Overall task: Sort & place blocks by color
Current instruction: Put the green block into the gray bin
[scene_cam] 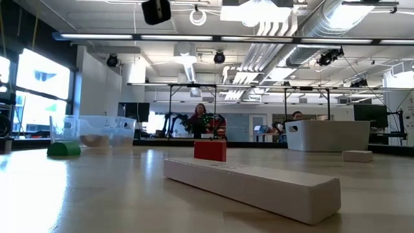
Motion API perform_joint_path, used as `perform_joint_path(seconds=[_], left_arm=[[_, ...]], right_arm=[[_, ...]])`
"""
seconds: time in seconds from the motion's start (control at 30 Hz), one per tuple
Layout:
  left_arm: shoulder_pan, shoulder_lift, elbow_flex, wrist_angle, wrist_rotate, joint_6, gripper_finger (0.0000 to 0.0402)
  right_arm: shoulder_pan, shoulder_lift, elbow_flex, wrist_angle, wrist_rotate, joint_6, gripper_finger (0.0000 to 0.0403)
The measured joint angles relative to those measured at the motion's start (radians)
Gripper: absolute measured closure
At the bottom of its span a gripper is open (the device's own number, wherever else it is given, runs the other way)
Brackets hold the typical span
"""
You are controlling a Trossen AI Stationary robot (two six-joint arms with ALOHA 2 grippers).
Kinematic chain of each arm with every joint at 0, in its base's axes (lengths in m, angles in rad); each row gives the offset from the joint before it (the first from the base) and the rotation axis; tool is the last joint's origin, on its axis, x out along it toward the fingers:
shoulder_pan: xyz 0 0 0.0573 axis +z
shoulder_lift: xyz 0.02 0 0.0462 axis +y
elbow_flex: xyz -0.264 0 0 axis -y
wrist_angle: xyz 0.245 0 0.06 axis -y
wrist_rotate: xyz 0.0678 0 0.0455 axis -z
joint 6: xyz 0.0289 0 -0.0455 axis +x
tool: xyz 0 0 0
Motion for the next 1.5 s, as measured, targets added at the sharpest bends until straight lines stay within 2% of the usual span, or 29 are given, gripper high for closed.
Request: perform_joint_path(seconds=[0.1,0.23,0.5,0.77,1.03,1.2,1.37,1.5], left_arm=[[0.02,0.002,0.0,0.07,0.044,-0.032,0.03],[0.039,0.004,0.0,0.136,0.046,-0.095,0.03],[0.079,0.004,0.0,0.136,0.043,-0.122,0.03],[0.103,0.004,0.0,0.234,0.042,-0.168,0.03],[0.122,0.004,0.0,0.264,0.04,-0.194,0.03],[0.122,0.005,0.0,0.264,0.041,-0.191,0.03],[0.122,0.005,0.0,0.256,0.046,-0.201,0.0298],[0.122,0.005,0.0,0.25,0.046,-0.197,0.0284]], right_arm=[[-0.022,0.0,0.0,0.043,0.004,-0.034,0.0232],[-0.047,0.0,0.0,0.069,0.005,-0.077,0.022],[-0.083,0.0,0.0,0.124,-0.011,-0.168,0.0183],[-0.134,0.0,-0.001,0.151,-0.05,-0.195,0.018],[-0.175,0.008,-0.001,0.202,-0.083,-0.264,0.0181],[-0.197,0.028,-0.001,0.198,-0.119,-0.258,0.0211],[-0.209,0.043,-0.001,0.196,-0.121,-0.261,0.0291],[-0.209,0.045,-0.001,0.194,-0.111,-0.262,0.0293]])
